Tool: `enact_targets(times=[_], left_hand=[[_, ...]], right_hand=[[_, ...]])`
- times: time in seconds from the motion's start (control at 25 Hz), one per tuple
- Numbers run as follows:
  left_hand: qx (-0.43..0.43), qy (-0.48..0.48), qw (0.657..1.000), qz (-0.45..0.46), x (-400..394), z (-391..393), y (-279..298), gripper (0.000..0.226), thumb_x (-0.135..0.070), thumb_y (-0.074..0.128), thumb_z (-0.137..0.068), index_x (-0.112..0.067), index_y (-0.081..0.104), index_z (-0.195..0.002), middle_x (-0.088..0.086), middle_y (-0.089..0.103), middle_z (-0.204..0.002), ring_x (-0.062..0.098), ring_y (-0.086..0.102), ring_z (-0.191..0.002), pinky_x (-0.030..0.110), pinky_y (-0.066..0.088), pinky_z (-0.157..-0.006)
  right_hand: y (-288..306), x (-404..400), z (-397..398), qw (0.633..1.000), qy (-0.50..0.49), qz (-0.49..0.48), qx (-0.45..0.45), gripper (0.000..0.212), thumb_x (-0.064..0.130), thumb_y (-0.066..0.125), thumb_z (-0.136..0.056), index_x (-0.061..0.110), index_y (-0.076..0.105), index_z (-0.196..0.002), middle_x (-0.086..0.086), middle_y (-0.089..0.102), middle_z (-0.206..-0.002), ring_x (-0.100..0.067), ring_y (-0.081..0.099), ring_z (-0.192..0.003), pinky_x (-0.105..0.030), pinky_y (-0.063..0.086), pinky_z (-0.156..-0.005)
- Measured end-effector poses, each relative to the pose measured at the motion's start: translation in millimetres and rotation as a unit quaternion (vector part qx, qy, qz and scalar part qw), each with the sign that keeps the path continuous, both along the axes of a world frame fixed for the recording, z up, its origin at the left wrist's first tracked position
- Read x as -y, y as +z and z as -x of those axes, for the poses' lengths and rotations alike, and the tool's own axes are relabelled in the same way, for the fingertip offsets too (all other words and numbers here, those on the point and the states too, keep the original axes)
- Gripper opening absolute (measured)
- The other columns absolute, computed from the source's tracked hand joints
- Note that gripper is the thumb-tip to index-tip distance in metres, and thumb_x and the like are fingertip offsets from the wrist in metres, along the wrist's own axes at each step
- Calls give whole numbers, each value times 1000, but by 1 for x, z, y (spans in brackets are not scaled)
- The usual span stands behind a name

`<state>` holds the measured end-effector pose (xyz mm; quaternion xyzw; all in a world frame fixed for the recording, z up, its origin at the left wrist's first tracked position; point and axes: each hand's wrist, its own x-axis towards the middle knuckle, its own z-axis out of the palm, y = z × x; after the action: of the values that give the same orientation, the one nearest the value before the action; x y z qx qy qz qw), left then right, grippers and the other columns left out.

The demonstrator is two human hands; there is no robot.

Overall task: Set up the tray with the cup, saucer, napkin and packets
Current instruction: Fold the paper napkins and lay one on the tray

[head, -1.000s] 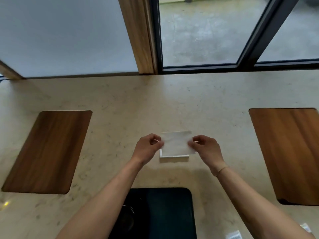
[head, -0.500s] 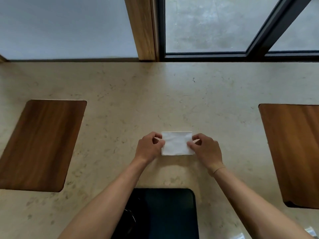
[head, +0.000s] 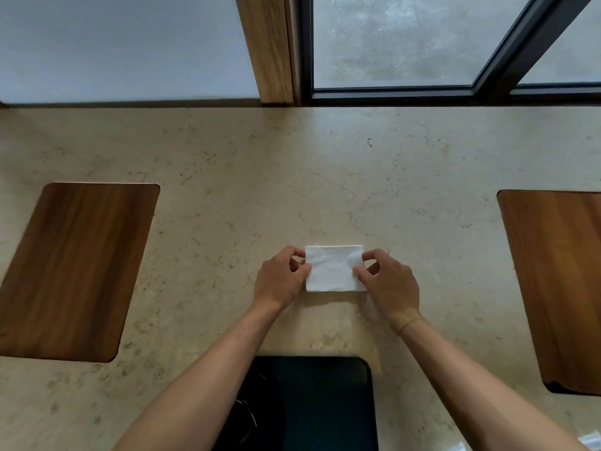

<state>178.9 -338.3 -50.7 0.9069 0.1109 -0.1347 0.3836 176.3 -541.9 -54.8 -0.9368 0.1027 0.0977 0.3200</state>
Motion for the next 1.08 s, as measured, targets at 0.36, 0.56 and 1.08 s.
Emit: enact_targets(times=[0.36, 0.56, 1.08], left_hand=[[16, -4, 999, -35, 3, -1, -5, 17, -31, 66, -87, -29, 62, -103, -13, 66, -78, 10, 65, -72, 35, 58, -69], [26, -9, 998, -50, 4, -1, -7, 23, -32, 68, -84, -30, 59, -106, -17, 61, -71, 9, 64, -67, 37, 59, -65], [83, -11, 995, -62, -2, -6, -11, 40, -33, 74, -80, -24, 58, -115, -11, 61, -84, 9, 59, -77, 34, 57, -69]], right_hand=[[-6, 1, -2, 1000, -8, 4, 6, 27, 36, 69, -86, 21, 66, -109, 2, 72, -87, -13, 64, -71, -26, 54, -65], [-7, 3, -1, 1000, -5, 0, 13, 29, 33, 71, -85, 21, 64, -111, 1, 71, -84, -13, 63, -69, -25, 52, -64], [-5, 11, -5, 999, -1, 6, 32, 46, 38, 73, -81, 20, 60, -122, 6, 65, -84, -13, 62, -75, -32, 56, -68]])
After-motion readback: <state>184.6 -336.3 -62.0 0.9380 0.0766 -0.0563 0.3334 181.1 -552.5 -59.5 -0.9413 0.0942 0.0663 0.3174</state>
